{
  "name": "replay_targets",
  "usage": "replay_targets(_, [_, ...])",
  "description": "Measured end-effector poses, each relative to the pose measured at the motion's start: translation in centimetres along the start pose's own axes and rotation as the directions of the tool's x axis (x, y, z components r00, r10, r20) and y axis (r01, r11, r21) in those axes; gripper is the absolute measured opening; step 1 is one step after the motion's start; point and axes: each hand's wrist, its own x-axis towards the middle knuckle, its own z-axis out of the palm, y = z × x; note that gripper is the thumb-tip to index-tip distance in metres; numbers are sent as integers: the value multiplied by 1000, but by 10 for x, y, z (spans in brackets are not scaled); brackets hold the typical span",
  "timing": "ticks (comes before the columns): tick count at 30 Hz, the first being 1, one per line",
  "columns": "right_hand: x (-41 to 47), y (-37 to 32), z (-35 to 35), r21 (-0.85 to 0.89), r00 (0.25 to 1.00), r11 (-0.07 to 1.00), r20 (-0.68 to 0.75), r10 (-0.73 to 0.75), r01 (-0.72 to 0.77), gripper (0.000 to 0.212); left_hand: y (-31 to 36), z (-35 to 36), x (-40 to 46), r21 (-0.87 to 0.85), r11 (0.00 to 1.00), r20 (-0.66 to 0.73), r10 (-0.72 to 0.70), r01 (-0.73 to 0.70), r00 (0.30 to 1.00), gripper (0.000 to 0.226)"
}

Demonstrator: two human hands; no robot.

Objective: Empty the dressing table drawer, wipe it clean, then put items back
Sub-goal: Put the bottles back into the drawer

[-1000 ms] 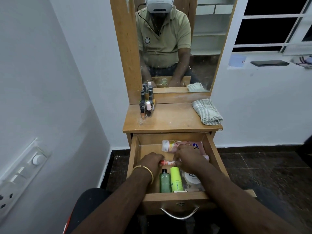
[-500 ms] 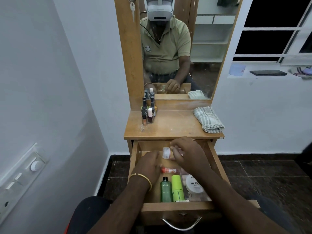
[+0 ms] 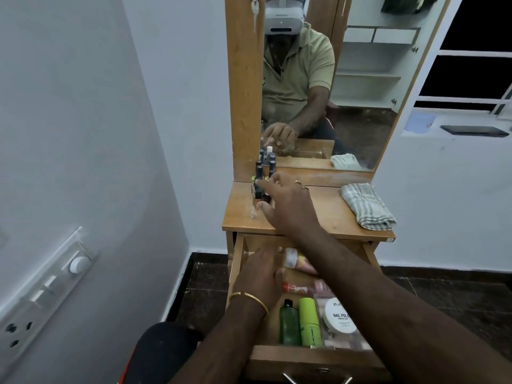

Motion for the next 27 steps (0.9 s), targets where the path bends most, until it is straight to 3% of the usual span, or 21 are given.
replay_targets(6, [-5, -1, 10, -61, 999, 997, 18, -48, 49, 37, -3, 1, 0, -65, 998, -49, -18, 15, 999, 43])
replay_targets(12, [-1, -4, 4, 0, 997, 997, -38, -73, 73, 17, -2, -2, 2, -83, 996, -174, -5, -10, 985, 44])
replay_targets(15, [1, -4, 1, 27, 995, 995, -23, -94, 95, 19, -2, -3, 2, -89, 996, -227, -26, 6, 974, 48])
replay_targets(18, [-3, -4, -4, 126, 996, 988, -15, -93, 94, 22, 0, -6, 1, -147, 989, -334, -83, 35, 939, 55])
replay_targets(22, [-17, -1, -21, 337, 990, 936, 56, -127, 101, 15, 2, -13, 2, -200, 979, -474, -140, 49, 869, 47])
replay_targets(27, [-35, 2, -29, 446, 962, 895, 239, -135, 15, 14, 0, -16, 1, -233, 972, -424, -115, 14, 898, 44])
